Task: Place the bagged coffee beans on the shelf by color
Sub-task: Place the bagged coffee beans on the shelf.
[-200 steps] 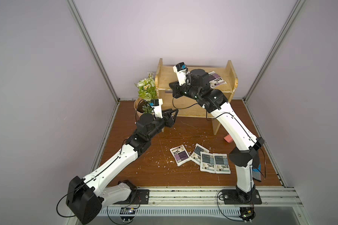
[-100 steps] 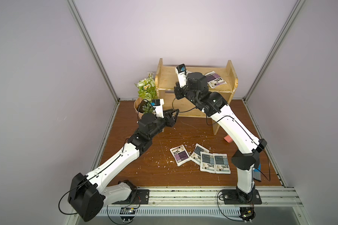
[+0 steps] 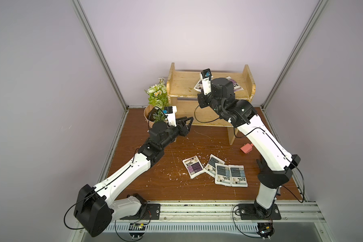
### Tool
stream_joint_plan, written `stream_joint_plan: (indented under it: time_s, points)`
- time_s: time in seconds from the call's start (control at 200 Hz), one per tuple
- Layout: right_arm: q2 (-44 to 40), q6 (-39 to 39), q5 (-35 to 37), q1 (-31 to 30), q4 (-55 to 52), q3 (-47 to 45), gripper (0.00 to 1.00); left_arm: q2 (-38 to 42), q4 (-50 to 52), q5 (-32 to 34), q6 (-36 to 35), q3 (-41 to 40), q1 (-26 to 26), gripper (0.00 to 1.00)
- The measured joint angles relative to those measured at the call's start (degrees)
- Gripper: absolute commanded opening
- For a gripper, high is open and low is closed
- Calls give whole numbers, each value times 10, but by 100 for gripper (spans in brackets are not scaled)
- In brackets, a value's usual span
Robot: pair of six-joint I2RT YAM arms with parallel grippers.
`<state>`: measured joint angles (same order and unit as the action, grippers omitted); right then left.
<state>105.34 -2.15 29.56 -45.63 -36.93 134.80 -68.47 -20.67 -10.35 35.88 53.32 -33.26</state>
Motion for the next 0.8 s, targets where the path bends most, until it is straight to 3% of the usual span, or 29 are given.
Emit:
stream_joint_plan:
  time_s: [0.435,0.666,0.801]
  points:
    - [-44,11,0,10,-11,-3,5,7,-1,-1,0,-11,0,48]
    - [-77,33,-76,30,-11,-2,49,12,4,2,-5,-11,0,47]
    - [-96,75,-144,64,-13,-8,49,16,5,4,-8,-11,0,48]
